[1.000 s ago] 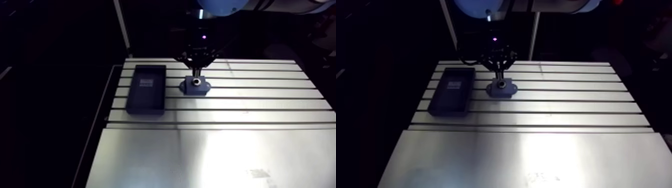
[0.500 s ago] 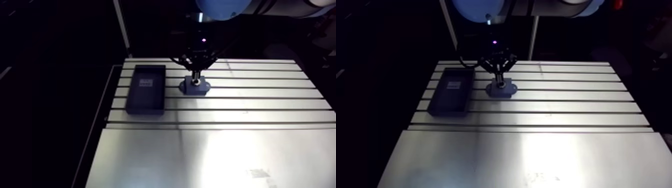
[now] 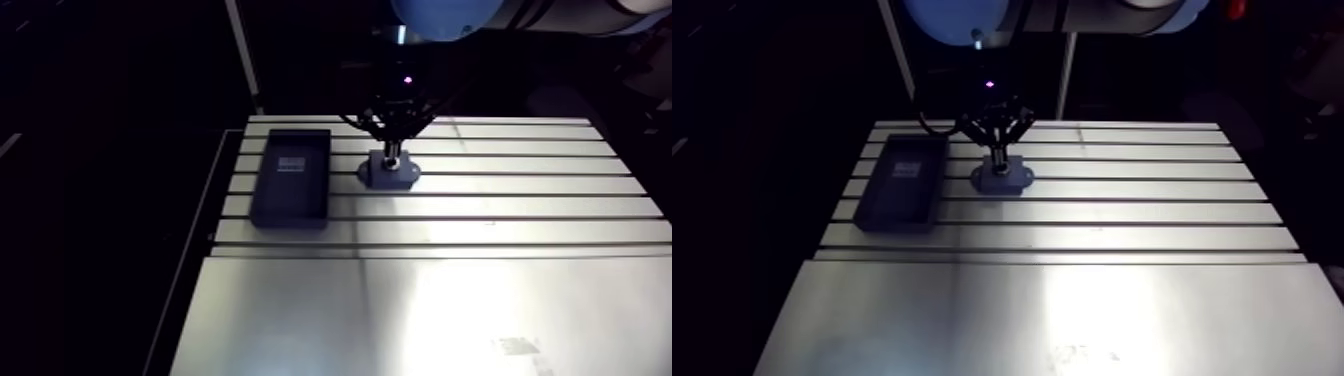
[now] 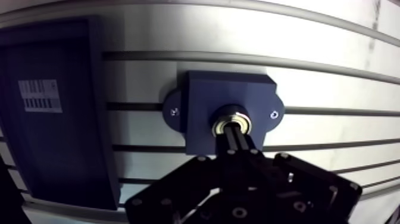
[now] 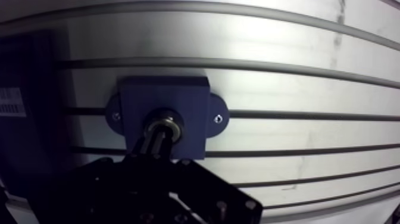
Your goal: Pick up the bearing and press it into the housing until flush.
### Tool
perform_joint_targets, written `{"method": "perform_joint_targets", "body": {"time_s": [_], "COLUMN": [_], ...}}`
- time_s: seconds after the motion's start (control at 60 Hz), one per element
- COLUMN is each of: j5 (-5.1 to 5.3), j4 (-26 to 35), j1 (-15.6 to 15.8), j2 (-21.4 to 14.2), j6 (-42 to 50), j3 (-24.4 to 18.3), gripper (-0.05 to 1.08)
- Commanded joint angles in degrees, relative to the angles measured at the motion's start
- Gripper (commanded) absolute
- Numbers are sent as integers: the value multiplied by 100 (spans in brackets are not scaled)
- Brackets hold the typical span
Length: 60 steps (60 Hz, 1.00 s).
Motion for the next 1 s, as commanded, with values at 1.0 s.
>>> {"method": "perform_joint_targets", "body": {"time_s": [1.0], "j5": [41], "j4": [-145], "j1": [-7], "j2": [66], "j6": [-119], "j3": [10], "gripper": [102]}}
